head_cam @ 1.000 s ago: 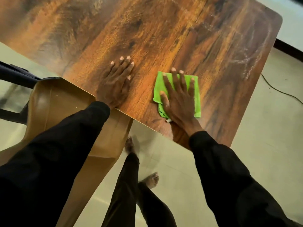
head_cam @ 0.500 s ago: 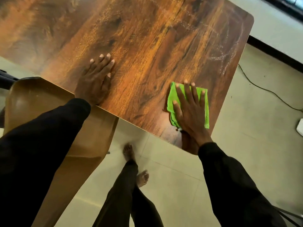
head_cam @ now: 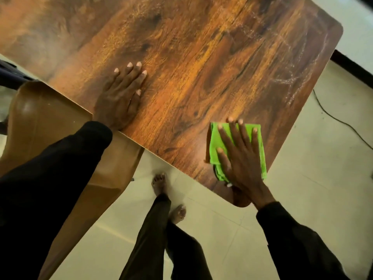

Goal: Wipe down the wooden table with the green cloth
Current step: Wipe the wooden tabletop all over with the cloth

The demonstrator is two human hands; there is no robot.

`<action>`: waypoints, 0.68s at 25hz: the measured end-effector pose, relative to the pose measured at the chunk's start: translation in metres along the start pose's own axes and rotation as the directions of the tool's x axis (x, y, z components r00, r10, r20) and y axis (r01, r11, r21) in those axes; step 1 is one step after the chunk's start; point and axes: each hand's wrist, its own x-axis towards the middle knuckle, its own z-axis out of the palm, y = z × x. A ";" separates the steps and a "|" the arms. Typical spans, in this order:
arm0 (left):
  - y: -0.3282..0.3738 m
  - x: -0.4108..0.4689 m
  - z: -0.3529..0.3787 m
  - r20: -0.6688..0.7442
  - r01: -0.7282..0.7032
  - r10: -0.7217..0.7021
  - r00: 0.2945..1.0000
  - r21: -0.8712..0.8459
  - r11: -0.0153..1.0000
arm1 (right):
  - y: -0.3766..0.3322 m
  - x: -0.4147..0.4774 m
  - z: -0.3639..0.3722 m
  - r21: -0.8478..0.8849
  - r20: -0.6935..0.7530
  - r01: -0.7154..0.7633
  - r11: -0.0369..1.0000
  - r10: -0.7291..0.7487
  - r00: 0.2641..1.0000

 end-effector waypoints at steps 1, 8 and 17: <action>0.004 -0.001 -0.001 -0.004 0.017 -0.017 1.000 0.001 1.000 | -0.002 0.020 -0.004 -0.003 -0.033 -0.054 0.999 0.054 0.998; 0.096 -0.028 0.024 -0.077 0.155 -0.160 0.984 -0.061 0.986 | -0.040 0.007 0.013 0.034 0.045 0.290 0.956 -0.291 0.956; 0.186 -0.043 0.053 -0.153 0.427 -0.425 0.892 -0.022 0.904 | 0.065 0.022 -0.003 -0.015 -0.019 0.143 0.990 -0.143 0.990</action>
